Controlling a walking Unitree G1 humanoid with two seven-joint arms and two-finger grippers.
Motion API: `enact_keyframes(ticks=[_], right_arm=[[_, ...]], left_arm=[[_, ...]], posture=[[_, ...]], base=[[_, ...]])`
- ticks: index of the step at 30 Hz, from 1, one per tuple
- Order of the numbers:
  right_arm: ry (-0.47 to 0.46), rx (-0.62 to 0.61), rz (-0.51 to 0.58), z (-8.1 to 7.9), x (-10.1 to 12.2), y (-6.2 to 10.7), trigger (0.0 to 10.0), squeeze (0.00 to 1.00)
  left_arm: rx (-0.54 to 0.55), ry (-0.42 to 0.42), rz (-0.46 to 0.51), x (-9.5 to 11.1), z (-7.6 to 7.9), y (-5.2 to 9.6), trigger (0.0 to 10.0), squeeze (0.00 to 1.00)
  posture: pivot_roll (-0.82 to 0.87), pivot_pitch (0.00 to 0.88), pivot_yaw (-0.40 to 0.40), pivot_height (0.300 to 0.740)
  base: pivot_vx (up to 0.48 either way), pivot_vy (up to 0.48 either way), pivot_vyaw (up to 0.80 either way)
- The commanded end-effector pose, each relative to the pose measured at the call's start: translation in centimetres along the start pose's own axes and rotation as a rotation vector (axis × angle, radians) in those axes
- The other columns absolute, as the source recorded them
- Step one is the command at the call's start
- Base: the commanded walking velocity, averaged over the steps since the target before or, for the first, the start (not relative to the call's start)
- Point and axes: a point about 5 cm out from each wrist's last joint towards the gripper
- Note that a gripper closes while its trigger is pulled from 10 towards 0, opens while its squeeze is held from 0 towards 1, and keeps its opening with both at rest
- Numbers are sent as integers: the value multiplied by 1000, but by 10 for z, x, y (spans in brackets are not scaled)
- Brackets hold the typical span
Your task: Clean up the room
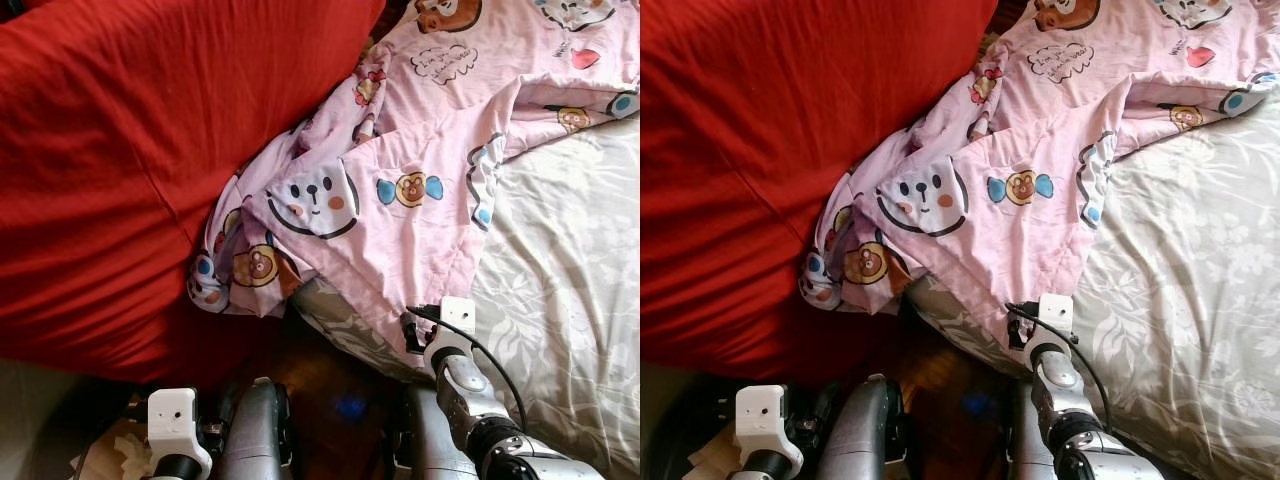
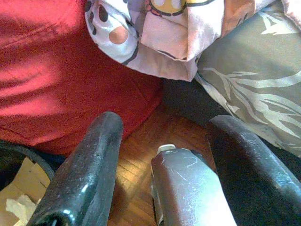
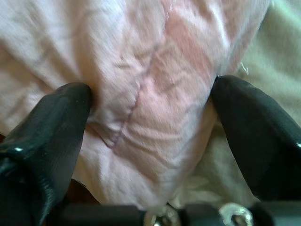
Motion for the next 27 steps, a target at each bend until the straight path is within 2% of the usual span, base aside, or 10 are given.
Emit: enact_keyframes(ticks=[1,10,11,19,22,27], right_arm=[[-2,-25,-67,5,-18,5,10000,0],[-22,-8,-110,0,-29,8,10000,0],[-28,-1,-111,-1,-29,8,0,0],[-11,22,-128,-3,-35,10,0,0],[7,5,-157,5,-46,14,0,0],[18,3,-166,9,-50,17,0,0]], left_arm=[[0,-8,-55,-9,0,7,10000,0],[0,-6,-61,-8,2,7,10000,0],[1,-6,-62,-8,2,7,10000,0],[1,-5,-74,-12,2,7,10000,0],[-2,1,-76,-13,4,4,10000,0],[-3,4,-75,-13,5,1,10000,0]], posture=[[144,387,80,636],[145,393,79,636],[143,394,78,636],[134,387,71,636],[129,377,66,636],[124,367,62,636]], base=[[0,0,0],[0,0,0],[0,0,0],[0,0,0],[0,0,0],[0,0,0]])
Point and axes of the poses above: a point about 5 cm out from each wrist's last joint towards the gripper, its own y axis pointing back from the gripper into the wrist, its own x axis along the axis of the wrist's last joint, z = x × y, and after that the axes turned 15 degrees about -y, right-handed
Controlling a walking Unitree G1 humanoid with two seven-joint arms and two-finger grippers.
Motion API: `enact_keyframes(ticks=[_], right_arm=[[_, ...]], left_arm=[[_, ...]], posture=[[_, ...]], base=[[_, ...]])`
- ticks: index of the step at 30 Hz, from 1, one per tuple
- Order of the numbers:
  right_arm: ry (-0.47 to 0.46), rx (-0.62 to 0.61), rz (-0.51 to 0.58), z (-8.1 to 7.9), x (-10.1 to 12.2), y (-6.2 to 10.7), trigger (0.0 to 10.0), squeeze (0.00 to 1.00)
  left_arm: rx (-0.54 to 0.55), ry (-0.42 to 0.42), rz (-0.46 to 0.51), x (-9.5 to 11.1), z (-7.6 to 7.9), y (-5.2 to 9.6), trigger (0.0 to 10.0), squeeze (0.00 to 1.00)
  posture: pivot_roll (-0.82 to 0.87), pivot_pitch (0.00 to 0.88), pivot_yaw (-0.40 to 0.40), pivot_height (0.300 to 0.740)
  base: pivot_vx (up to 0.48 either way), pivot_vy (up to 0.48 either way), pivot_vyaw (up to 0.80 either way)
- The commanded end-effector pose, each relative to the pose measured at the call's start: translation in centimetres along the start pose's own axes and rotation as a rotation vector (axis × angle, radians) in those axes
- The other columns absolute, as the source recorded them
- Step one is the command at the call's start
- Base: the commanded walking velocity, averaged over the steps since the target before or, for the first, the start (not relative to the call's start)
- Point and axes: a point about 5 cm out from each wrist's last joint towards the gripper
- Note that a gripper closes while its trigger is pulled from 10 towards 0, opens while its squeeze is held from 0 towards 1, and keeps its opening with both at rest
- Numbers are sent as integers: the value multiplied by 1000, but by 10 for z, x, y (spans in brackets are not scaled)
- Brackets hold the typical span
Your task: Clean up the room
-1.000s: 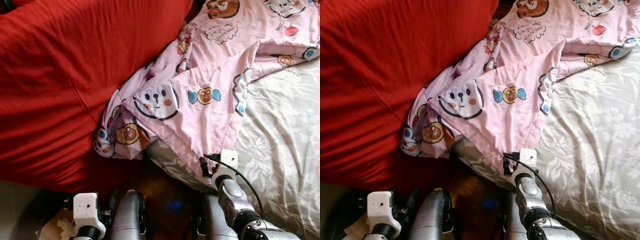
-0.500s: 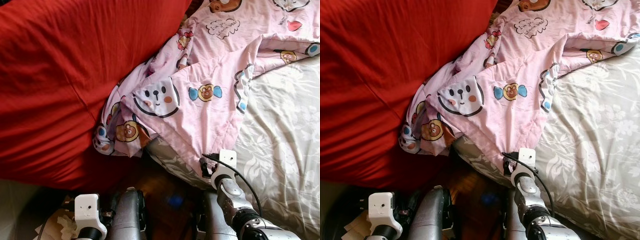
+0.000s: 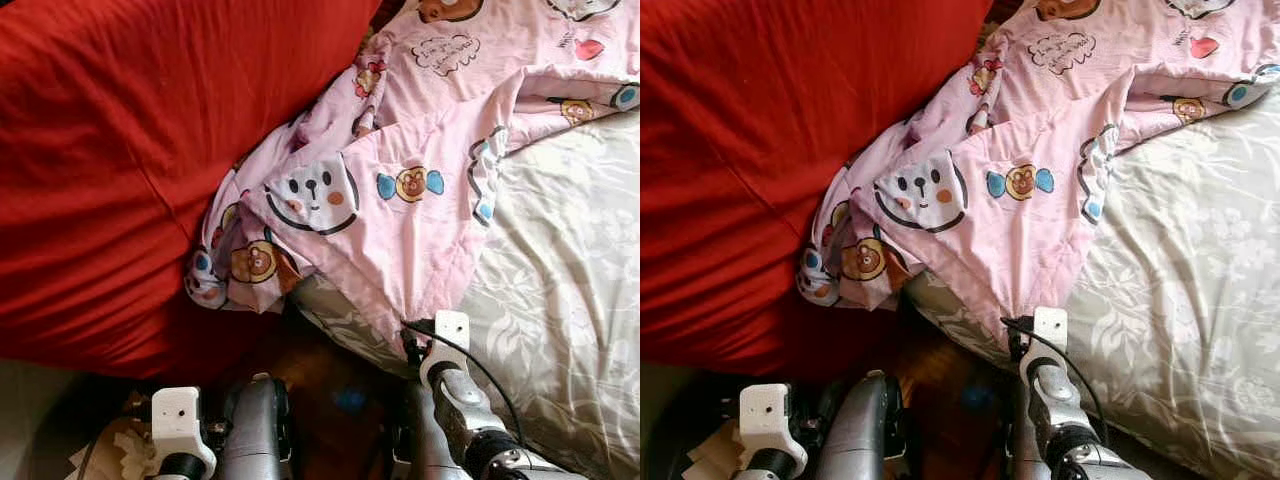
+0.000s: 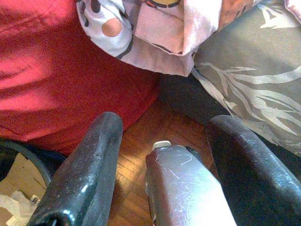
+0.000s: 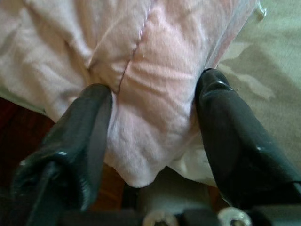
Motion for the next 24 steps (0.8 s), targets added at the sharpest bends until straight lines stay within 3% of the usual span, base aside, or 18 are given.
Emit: enact_keyframes(ticks=[1,24], right_arm=[[5,-23,-92,8,-26,7,0,0],[1,54,2,3,-2,2,0,0]], left_arm=[[2,-9,-58,-13,0,6,10000,0],[6,-7,-56,-19,4,-10,10000,0]], posture=[[124,365,61,636],[96,308,47,636]], base=[[0,0,0],[0,0,0]])
Point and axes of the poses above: a point about 5 cm out from each wrist's last joint towards the gripper, its own y axis pointing back from the gripper into the wrist, its own x axis along the axis of the wrist's last joint, z = x × y, and after that the axes turned 15 degrees about -y, right-handed
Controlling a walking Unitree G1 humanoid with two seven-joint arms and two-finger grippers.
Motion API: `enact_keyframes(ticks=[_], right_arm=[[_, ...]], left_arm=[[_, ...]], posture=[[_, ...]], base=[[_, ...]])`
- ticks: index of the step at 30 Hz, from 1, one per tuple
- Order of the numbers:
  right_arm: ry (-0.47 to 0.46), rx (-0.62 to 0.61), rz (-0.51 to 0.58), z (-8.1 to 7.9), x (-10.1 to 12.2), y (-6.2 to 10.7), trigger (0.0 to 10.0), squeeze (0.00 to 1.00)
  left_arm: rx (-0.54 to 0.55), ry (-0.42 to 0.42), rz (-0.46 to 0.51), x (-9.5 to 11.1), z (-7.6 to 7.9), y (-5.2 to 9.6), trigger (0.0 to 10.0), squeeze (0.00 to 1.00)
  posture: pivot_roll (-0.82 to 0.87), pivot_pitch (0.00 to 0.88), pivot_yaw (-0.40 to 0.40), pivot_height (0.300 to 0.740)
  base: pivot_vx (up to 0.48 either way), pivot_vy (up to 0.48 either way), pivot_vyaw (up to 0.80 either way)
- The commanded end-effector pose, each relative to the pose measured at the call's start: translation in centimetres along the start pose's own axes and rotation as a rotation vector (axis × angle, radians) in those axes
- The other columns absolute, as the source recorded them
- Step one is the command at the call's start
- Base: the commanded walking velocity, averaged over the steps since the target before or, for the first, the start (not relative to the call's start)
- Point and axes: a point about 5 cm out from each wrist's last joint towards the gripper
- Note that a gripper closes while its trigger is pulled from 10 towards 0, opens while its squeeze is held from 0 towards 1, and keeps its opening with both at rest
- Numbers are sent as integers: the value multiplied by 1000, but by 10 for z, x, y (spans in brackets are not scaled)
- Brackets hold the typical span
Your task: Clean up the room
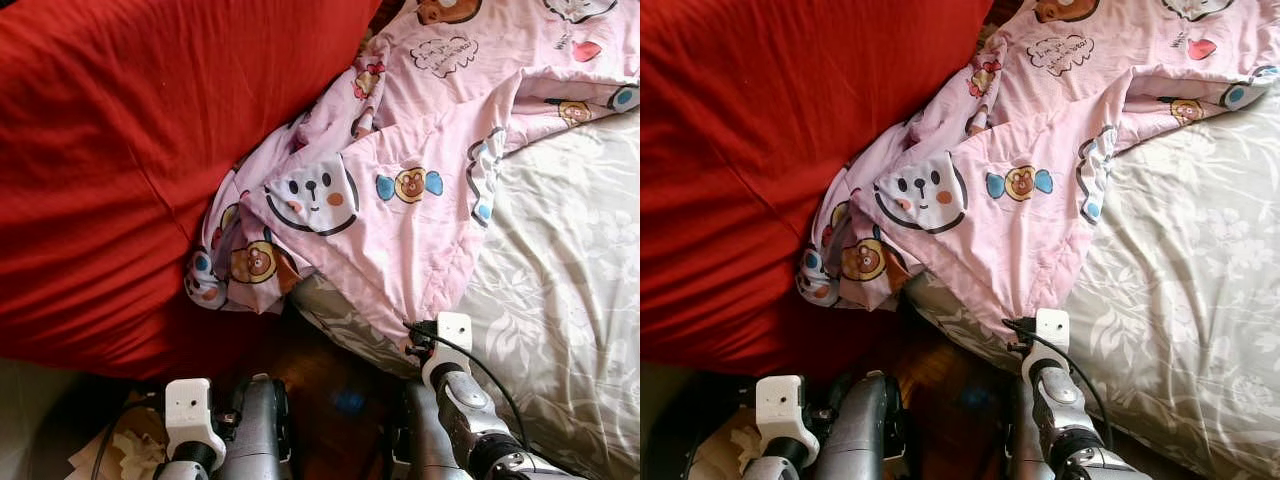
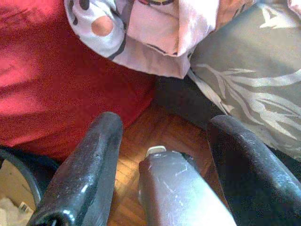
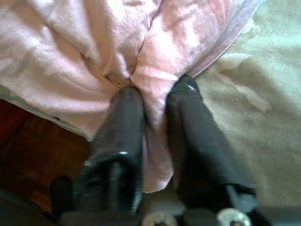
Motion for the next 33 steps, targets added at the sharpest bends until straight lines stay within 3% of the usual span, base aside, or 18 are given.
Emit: enact_keyframes(ticks=[1,19,20,21,28,33], right_arm=[[1,3,-29,1,-9,2,0,0],[-26,-11,47,20,-5,9,0,0],[-24,-11,50,21,-7,10,8392,0],[-22,-11,52,21,-7,10,10000,0],[-51,-25,58,33,-21,20,10000,0],[-50,-33,57,37,-25,23,10000,0]], left_arm=[[11,-15,-61,-15,-2,7,10000,0],[15,-19,-108,-36,-3,-22,10000,0],[16,-17,-117,-38,-4,-22,10000,0],[16,-15,-121,-39,-4,-23,10000,0],[26,2,-186,-55,-5,-25,10000,0],[35,12,-232,-65,-7,-25,10000,0]], posture=[[94,306,46,636],[12,189,33,636],[9,186,33,636],[7,183,34,636],[-21,151,34,636],[-24,140,33,671]], base=[[0,0,0],[0,0,0],[0,0,0],[0,0,0],[0,0,0],[0,0,0]])
Point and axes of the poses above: a point about 5 cm out from each wrist's last joint towards the gripper, its own y axis pointing back from the gripper into the wrist, its own x axis along the axis of the wrist's last joint, z = x × y, and after that the axes turned 15 degrees about -y, right-handed
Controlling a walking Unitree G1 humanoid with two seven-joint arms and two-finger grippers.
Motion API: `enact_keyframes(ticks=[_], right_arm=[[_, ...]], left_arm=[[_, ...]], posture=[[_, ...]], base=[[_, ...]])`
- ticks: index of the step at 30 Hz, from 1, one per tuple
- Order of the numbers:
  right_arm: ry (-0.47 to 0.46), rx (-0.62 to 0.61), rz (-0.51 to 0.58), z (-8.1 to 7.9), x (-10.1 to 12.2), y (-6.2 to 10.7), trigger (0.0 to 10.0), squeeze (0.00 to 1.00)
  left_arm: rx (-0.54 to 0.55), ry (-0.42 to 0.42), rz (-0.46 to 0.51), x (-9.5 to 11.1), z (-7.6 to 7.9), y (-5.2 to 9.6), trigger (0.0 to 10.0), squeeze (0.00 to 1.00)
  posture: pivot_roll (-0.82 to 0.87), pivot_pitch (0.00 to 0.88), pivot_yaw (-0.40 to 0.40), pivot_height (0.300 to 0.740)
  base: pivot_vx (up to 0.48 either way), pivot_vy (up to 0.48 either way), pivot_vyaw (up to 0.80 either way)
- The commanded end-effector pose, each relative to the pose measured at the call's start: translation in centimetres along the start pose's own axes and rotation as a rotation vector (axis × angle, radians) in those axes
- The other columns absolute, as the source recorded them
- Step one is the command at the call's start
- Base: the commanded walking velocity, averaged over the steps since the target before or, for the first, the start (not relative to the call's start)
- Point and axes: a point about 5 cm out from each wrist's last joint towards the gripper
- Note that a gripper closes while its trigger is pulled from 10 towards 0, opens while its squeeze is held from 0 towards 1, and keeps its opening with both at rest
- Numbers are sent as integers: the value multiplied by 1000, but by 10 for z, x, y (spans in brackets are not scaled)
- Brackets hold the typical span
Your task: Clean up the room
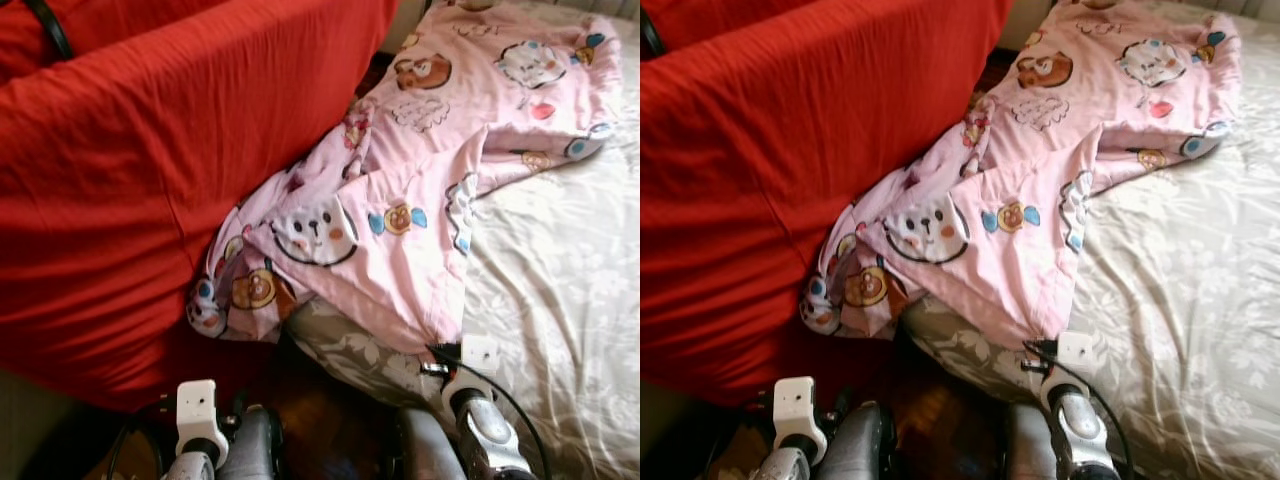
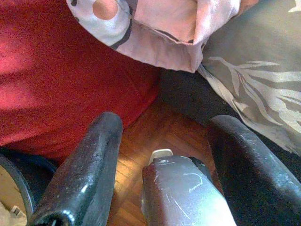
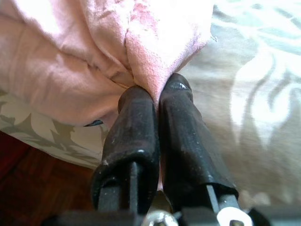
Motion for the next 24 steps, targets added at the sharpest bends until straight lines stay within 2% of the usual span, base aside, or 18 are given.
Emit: enact_keyframes(ticks=[1,10,15,24], right_arm=[[-13,-12,-8,2,-5,3,10000,0],[-1,7,18,-5,1,-1,10000,0],[1,4,25,-4,3,-1,10000,0],[6,12,41,0,3,1,10000,0]], left_arm=[[19,3,-62,-16,-6,5,10000,0],[30,29,-186,-39,-13,10,10000,0],[6,6,-238,-48,-11,12,10000,0],[-1,12,-372,-71,-7,25,10000,0]], posture=[[-24,140,33,681],[-32,114,42,740],[-32,108,39,740],[-36,97,23,740]], base=[[0,0,0],[0,0,0],[0,0,0],[0,0,0]])
Point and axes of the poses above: a point about 5 cm out from each wrist's last joint towards the gripper, its own y axis pointing back from the gripper into the wrist, its own x axis along the axis of the wrist's last joint, z = x × y, and after that the axes turned 15 degrees about -y, right-handed
